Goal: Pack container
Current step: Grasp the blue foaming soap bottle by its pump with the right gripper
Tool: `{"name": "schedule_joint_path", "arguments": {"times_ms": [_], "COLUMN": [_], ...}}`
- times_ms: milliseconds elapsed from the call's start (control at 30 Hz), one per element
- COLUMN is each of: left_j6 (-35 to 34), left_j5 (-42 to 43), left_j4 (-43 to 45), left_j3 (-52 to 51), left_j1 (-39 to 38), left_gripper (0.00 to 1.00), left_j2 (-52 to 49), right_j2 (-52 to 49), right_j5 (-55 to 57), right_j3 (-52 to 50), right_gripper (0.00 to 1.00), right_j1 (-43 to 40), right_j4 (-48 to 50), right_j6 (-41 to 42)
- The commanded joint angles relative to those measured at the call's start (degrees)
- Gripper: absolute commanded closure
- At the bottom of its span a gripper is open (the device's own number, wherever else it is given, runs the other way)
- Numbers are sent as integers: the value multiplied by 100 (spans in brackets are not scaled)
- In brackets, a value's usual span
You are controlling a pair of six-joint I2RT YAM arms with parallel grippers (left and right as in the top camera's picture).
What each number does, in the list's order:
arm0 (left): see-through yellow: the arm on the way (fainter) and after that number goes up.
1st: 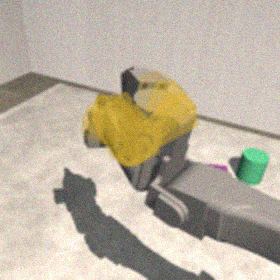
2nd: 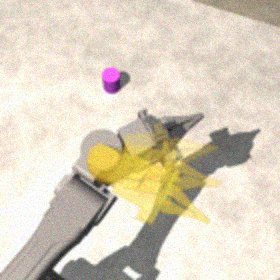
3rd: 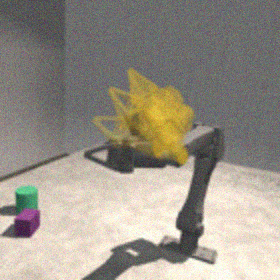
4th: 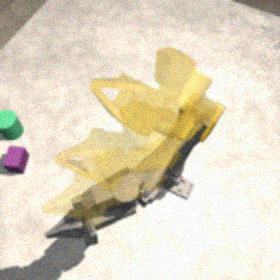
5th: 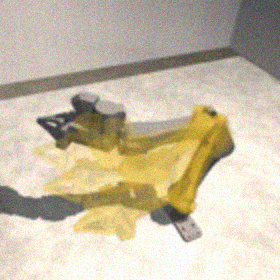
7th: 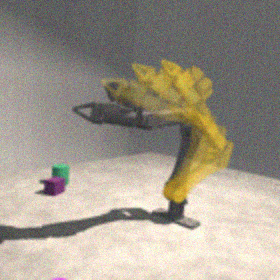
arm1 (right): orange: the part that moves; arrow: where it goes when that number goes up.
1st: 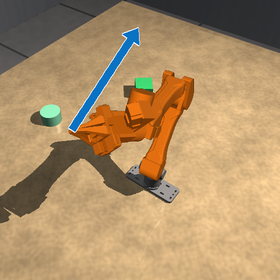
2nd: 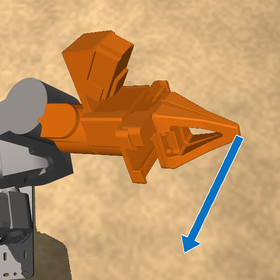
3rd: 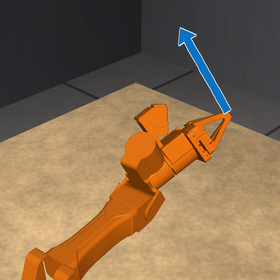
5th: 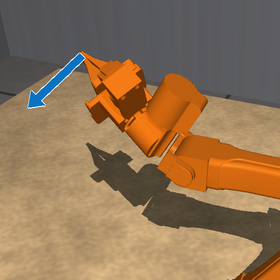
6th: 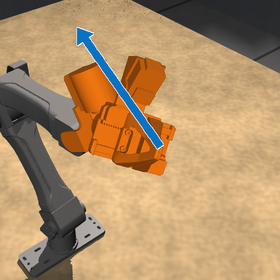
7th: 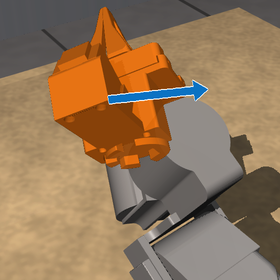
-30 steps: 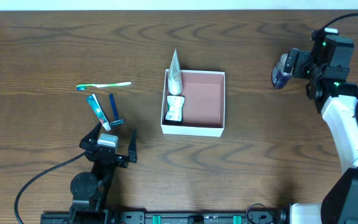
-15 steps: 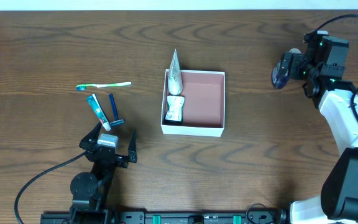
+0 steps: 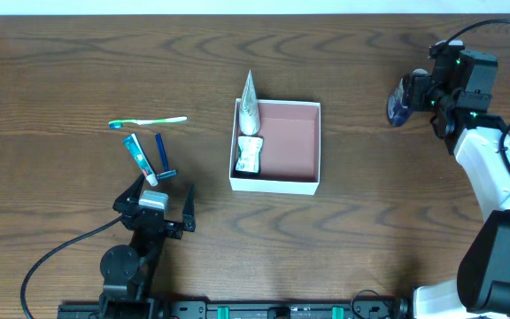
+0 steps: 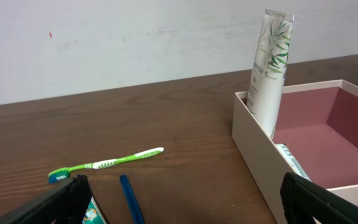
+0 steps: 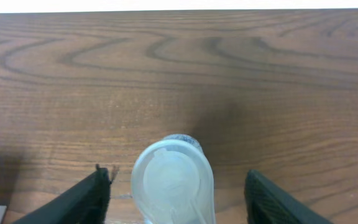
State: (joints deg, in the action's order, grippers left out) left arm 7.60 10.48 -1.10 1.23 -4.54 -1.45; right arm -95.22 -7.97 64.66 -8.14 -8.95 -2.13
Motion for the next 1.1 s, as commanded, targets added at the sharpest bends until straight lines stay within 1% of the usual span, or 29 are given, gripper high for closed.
{"name": "schedule_joint_path", "arguments": {"times_ms": [0,67,233,633,700,767,900,933,1000,1067], "left_j6": [74,72,74,72,74,72,74,72,74,74], "left_j5": [63,63,63,63,63,63,63,63,63,63], "left_j4": [-186,-186,-186,-186,-186,-186,-186,-186,-186,-186], "left_j3": [-101,-101,-101,-101,-101,-101,-101,-101,-101,-101], "left_j1": [28,28,28,28,28,28,28,28,28,28], "left_gripper": [2,2,2,2,2,2,2,2,2,2], "left_j2": [-2,-2,-2,-2,-2,-2,-2,-2,-2,-2], "right_j2": [-39,-39,-70,-385,-422,-431,-431,-431,-431,-431], "right_j5": [-66,-66,-68,-70,-74,-107,-133,-144,-153,-155], "right_j3": [26,26,26,26,26,26,26,26,26,26], "right_gripper": [40,44,51,51,52,58,78,81,87,90], "right_j1": [-15,-15,-15,-15,-15,-15,-15,-15,-15,-13], "right_j4": [50,57,87,387,424,448,518,527,544,555], "right_j6": [-33,-33,-70,-181,-179,-179,-175,-155,-129,-111]}}
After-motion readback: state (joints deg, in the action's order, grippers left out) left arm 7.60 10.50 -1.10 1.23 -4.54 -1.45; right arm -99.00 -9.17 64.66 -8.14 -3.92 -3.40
